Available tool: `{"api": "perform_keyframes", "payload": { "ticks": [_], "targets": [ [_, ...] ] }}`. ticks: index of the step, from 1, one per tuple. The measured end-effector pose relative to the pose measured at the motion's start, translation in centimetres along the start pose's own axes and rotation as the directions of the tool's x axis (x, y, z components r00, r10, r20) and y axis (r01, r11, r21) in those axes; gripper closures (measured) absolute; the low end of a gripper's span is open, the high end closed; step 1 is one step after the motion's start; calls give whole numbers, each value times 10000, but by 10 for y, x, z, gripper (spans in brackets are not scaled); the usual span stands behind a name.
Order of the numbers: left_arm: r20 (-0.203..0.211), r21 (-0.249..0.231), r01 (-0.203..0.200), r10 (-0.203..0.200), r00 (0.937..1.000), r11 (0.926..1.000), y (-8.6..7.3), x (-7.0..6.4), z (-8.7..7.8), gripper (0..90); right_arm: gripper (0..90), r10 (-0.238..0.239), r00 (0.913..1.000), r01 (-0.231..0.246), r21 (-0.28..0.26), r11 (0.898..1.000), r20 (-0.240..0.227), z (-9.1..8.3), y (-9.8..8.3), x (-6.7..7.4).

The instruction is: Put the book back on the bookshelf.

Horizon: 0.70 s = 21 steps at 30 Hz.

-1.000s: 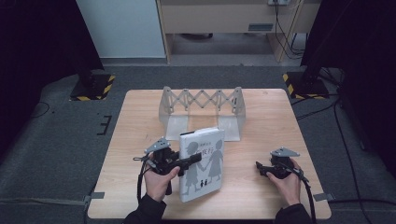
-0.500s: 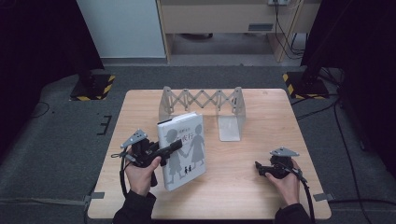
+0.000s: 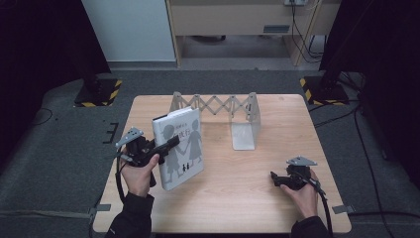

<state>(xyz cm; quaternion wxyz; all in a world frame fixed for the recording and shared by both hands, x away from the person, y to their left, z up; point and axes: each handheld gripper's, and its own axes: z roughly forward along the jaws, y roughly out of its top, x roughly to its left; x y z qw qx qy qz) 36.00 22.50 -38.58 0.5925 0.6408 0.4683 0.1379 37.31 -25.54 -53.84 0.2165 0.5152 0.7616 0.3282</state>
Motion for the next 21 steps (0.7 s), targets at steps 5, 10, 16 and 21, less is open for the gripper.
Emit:
{"api": "perform_keyframes", "payload": {
  "ticks": [5,10,16,21],
  "targets": [
    [-393,-98,-37,33,9992,9999,8,8,2,532,106,-19,10000,19,16,10000,-3,0,0,0],
    [-872,-144,-358,344,9956,9993,15,11,11,532,106,-19,10000,19,18,10000,-2,0,0,0],
    [-1215,-169,-393,370,9919,9991,20,17,26,532,106,-20,10000,20,18,10000,-5,0,0,0],
    [-1432,-129,-403,381,9890,9991,20,21,39,532,106,-15,10000,15,20,10000,-4,0,0,0]
  ]
}}
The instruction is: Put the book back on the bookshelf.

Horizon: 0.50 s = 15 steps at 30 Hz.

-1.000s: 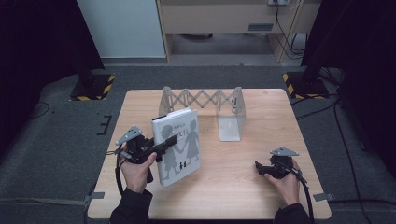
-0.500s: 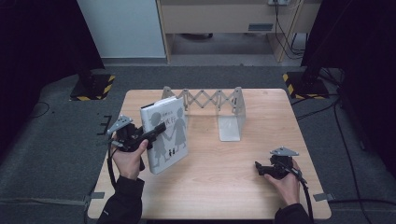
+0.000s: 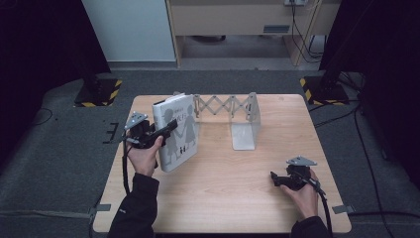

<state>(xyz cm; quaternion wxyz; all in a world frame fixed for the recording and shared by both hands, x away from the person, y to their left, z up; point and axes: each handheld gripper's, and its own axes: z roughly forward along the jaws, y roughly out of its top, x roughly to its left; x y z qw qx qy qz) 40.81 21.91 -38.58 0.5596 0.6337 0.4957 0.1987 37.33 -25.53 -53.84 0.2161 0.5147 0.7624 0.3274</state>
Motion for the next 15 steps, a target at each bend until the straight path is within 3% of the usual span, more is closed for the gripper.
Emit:
{"api": "perform_keyframes", "payload": {
  "ticks": [15],
  "targets": [
    [-605,75,192,-187,9980,9998,-4,11,37,532,106,-2,10000,2,2,10000,-1,0,0,0]
  ]
}}
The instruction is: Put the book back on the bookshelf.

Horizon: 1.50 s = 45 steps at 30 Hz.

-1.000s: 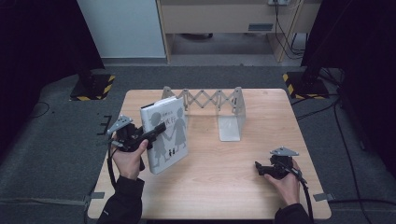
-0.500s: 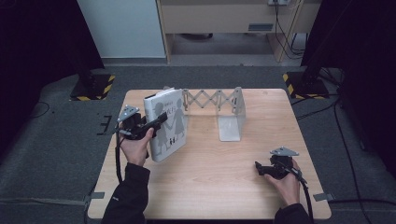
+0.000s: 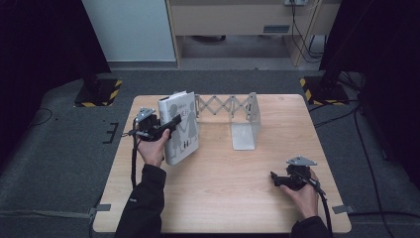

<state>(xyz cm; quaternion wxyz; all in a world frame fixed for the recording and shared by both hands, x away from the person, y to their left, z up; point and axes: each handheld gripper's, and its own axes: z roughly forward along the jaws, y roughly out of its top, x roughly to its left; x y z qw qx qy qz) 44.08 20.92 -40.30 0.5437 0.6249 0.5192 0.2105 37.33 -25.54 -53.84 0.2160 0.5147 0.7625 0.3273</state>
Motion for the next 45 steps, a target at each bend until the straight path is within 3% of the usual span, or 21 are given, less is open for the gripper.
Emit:
{"api": "perform_keyframes", "payload": {
  "ticks": [9,21,29,36,45],
  "targets": [
    [-309,18,-80,80,9995,10000,-5,0,17,532,105,-8,10000,8,-1,10000,-3,0,0,0],
    [-480,-193,-676,666,9966,9975,-12,-2,21,529,104,-8,10000,8,-1,10000,-4,0,0,0],
    [-388,-298,-735,724,9966,9968,-26,3,2,523,104,-10,10000,10,-2,10000,-3,0,0,0],
    [-188,34,-851,852,9962,9964,-45,7,-21,522,104,-10,10000,10,-1,10000,-1,0,0,0],
    [-256,269,-1434,1441,9892,9893,-66,2,-37,519,104,-10,10000,10,-3,10000,0,0,0,0]
  ]
}}
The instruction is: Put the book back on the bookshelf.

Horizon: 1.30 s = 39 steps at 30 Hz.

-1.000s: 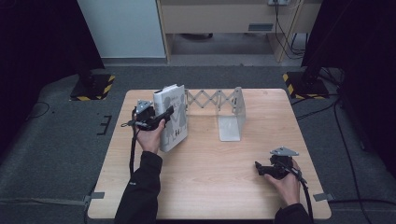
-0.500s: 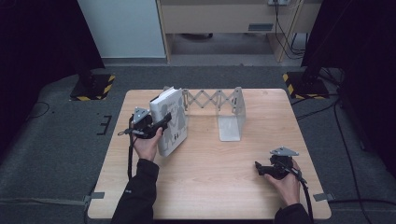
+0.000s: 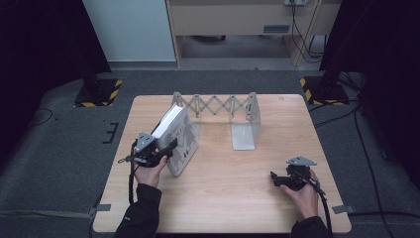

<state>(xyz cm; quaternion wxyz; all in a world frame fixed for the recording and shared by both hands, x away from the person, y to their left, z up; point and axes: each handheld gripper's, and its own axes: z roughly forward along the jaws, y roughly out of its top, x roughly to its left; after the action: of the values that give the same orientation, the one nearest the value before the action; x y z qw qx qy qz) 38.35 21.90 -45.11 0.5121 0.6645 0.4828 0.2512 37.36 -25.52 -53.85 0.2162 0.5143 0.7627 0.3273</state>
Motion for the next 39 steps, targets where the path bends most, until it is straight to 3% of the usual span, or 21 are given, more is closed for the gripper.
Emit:
{"api": "perform_keyframes", "payload": {
  "ticks": [6,12,23,33,39],
  "targets": [
    [-263,-175,-433,428,9987,9989,-3,-11,1,521,104,1,10000,-1,2,10000,1,0,0,0],
    [-665,-362,-604,579,9961,9975,-4,-17,6,521,103,4,10000,-4,3,10000,1,0,0,0],
    [-1176,-598,-441,368,9924,9972,3,-15,26,520,102,6,10000,-6,-1,10000,12,0,0,0],
    [-1295,-904,-290,171,9914,9955,7,-10,45,517,98,12,10000,-12,-6,10000,32,1,0,0],
    [-1235,-1013,-263,137,9923,9945,6,-9,49,509,98,28,10000,-28,7,10000,33,1,0,0]
  ]
}}
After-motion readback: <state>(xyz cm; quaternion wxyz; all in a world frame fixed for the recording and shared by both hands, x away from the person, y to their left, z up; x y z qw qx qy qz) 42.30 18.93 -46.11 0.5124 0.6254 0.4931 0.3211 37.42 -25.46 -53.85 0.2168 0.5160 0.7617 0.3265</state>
